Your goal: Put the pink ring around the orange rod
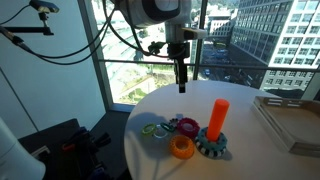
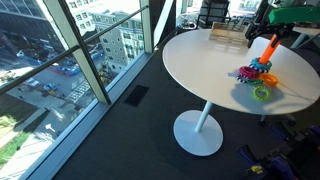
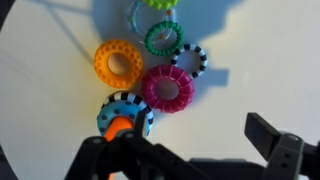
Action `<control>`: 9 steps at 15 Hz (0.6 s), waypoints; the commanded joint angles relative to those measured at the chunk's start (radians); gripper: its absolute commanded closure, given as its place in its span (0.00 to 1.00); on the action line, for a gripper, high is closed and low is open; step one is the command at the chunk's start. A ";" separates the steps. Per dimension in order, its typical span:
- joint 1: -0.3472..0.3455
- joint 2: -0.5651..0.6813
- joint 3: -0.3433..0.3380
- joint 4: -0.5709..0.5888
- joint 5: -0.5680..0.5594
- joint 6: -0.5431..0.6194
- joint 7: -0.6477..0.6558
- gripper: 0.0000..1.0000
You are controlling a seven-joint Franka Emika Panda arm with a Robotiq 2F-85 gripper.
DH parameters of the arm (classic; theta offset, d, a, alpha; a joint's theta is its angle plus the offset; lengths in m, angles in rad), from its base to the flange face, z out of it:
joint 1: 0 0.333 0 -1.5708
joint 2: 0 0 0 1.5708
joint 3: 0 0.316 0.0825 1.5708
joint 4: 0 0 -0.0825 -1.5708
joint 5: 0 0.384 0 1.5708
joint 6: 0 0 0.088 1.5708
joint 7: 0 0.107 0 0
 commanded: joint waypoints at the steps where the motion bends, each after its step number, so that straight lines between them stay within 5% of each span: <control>1: 0.003 0.099 -0.021 0.074 -0.002 0.030 0.015 0.00; 9: 0.013 0.276 -0.034 0.124 0.057 0.140 -0.034 0.00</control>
